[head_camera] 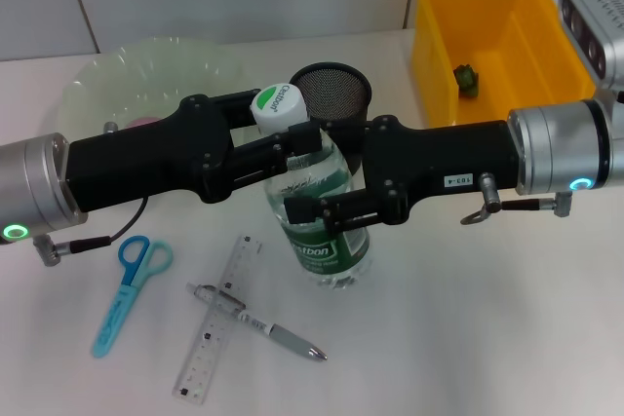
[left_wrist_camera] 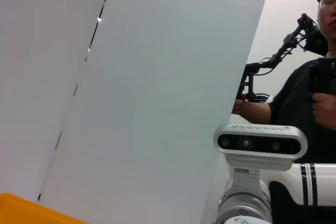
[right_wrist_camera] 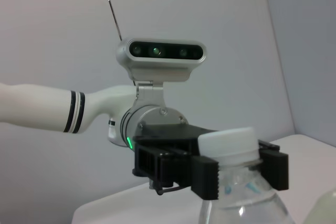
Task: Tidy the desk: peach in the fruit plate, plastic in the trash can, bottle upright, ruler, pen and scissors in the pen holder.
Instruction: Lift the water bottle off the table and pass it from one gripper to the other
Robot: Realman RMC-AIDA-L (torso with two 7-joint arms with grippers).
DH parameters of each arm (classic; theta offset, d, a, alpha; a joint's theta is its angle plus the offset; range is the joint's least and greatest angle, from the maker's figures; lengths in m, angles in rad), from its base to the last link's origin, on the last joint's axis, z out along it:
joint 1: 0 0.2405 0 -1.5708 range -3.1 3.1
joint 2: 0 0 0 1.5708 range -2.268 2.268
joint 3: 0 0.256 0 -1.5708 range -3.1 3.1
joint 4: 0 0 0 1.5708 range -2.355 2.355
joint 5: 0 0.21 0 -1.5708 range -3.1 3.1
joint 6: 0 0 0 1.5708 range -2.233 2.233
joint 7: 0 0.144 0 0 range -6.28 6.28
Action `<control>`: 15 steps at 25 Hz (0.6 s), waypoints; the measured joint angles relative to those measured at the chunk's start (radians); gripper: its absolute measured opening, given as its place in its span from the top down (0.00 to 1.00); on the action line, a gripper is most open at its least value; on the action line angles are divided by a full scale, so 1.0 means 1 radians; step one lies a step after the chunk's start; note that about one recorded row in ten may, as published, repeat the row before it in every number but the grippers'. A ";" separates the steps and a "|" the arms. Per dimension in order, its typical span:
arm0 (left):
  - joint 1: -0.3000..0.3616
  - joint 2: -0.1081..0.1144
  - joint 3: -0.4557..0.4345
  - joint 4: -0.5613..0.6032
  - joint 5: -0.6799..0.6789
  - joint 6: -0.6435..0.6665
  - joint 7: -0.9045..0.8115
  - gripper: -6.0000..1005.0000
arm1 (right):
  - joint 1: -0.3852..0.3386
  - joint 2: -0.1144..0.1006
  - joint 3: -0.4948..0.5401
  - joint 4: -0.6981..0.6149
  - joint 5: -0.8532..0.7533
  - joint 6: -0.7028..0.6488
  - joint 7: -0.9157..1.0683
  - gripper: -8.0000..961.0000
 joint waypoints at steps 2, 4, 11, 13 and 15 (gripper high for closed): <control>0.000 0.000 0.000 0.000 0.000 0.002 0.000 0.55 | 0.000 0.000 0.005 0.000 0.001 0.000 0.002 0.16; 0.001 0.000 0.000 0.000 -0.001 0.004 0.000 0.55 | 0.000 0.000 0.007 0.000 0.002 0.000 0.002 0.16; 0.003 0.000 -0.004 0.003 0.001 0.007 0.000 0.55 | -0.010 0.000 0.008 -0.001 0.010 0.003 -0.002 0.16; 0.003 0.000 -0.007 0.003 0.001 0.009 0.000 0.55 | -0.012 0.000 0.008 -0.001 0.010 0.007 -0.005 0.16; 0.003 0.000 -0.007 0.003 0.001 0.009 0.000 0.55 | -0.013 0.000 0.008 -0.001 0.010 0.009 -0.005 0.16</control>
